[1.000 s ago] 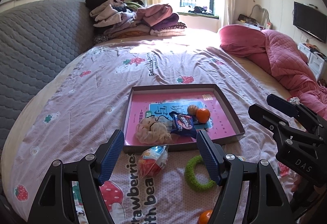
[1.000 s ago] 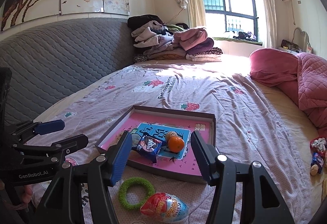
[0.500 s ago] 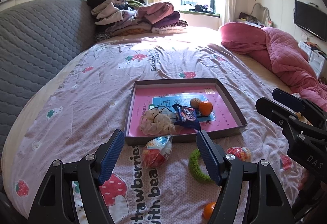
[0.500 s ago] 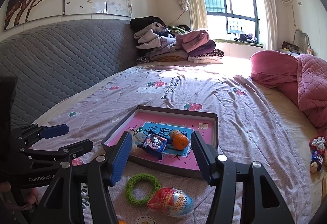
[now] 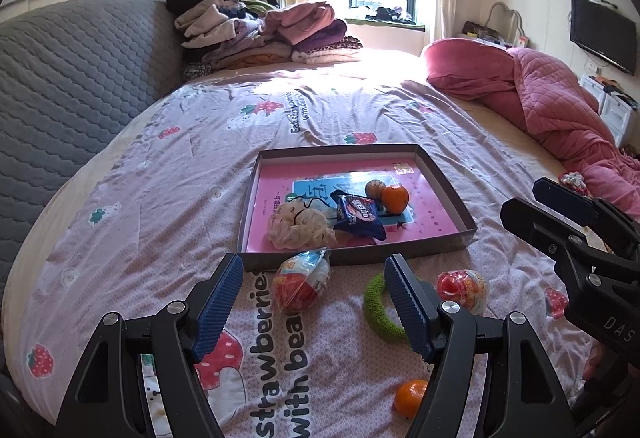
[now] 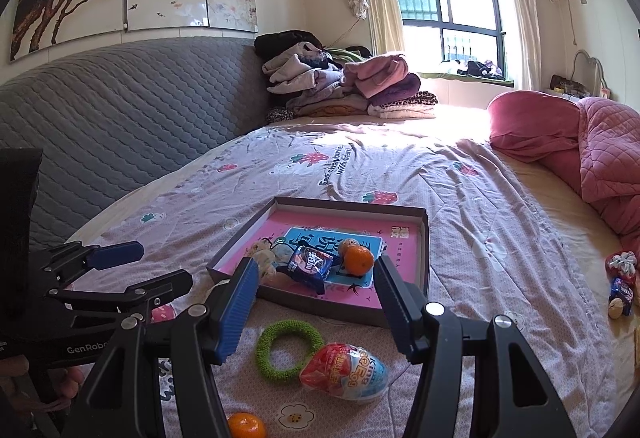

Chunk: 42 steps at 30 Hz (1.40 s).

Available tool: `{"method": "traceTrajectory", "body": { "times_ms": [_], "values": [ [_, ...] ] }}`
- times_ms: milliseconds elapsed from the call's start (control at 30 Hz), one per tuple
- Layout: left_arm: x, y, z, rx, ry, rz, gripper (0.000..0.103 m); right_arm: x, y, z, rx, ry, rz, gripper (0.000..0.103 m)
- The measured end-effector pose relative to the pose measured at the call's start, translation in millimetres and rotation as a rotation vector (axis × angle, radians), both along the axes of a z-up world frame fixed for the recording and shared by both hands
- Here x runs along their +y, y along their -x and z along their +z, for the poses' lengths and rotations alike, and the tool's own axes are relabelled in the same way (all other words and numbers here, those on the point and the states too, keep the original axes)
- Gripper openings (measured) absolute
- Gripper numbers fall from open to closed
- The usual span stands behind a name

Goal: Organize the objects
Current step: 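Withdraw both open tools back from the pink tray, then move the left tool to a tangerine on the bed while the right tool approaches the clear candy bag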

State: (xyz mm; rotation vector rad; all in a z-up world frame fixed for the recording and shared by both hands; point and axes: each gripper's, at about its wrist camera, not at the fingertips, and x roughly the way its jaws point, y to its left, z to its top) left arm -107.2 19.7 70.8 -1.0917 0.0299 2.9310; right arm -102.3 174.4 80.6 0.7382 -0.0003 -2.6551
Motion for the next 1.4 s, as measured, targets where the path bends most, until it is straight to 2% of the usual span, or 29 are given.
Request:
{"method": "traceTrajectory", "body": {
  "times_ms": [533, 1400],
  "values": [
    [5, -17, -29, -0.058, 0.002, -0.025, 0.075, 6, -9, -20, -0.052, -0.020, -0.023, 0.059],
    [43, -50, -83, -0.168, 0.028, -0.165, 0.075, 16, -15, -64, -0.163, -0.072, -0.061, 0.059]
  ]
}}
